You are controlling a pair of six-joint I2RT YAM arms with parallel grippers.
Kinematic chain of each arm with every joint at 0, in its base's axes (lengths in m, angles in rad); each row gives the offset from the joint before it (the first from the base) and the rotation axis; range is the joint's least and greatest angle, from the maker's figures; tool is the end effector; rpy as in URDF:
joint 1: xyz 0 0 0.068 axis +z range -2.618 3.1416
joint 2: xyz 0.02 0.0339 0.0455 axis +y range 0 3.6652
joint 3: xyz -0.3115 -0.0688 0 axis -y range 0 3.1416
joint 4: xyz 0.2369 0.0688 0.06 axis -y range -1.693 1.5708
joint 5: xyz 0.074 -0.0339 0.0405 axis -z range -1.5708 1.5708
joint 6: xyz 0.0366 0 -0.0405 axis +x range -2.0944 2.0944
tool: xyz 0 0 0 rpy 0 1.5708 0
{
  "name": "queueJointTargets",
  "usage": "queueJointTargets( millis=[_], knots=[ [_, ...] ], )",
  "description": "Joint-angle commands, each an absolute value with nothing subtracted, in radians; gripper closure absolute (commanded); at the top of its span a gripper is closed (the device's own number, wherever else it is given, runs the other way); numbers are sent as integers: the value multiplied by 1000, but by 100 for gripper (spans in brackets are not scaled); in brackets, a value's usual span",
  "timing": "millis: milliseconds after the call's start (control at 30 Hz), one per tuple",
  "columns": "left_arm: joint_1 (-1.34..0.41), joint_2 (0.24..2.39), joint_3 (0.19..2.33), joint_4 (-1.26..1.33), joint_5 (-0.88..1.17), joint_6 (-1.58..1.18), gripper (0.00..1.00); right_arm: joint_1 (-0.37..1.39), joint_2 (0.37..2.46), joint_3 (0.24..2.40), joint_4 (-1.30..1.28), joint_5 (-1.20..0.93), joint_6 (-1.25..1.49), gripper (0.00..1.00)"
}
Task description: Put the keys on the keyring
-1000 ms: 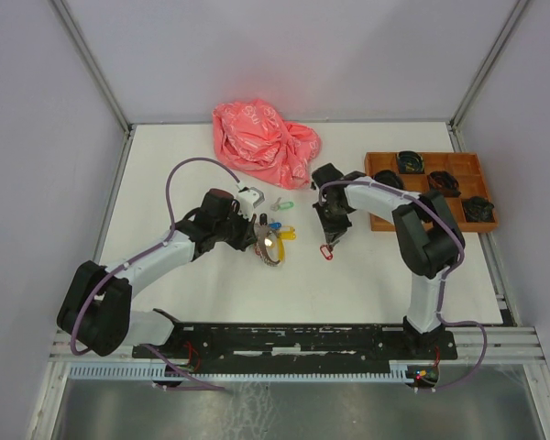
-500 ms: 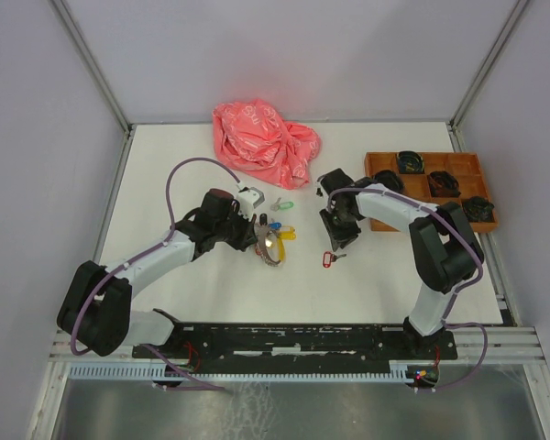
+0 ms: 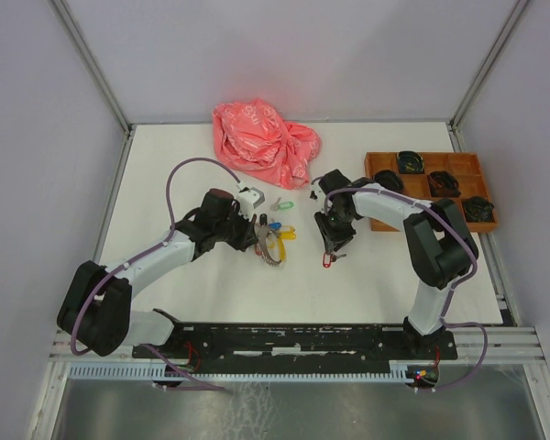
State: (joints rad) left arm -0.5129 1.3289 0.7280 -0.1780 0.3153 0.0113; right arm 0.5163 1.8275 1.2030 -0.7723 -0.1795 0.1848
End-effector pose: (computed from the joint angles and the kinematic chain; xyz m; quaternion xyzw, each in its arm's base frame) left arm 0.2141 -0.1336 0.2551 0.2946 0.8644 -0.2349 0.3330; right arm 0.2972 0.1762 0.2166 -0.1714 0.9773 0.1136 0.0506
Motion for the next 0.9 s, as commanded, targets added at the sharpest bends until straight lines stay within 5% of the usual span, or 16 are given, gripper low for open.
queueJointTargets(
  millis=[0, 867],
  knots=[
    [-514, 1322, 767, -140, 335, 5, 97, 512, 1841, 1214, -734, -200, 188, 65],
    [-515, 1322, 766, -139, 337, 5, 97, 500, 1797, 1158, -724, -243, 187, 80]
  ],
)
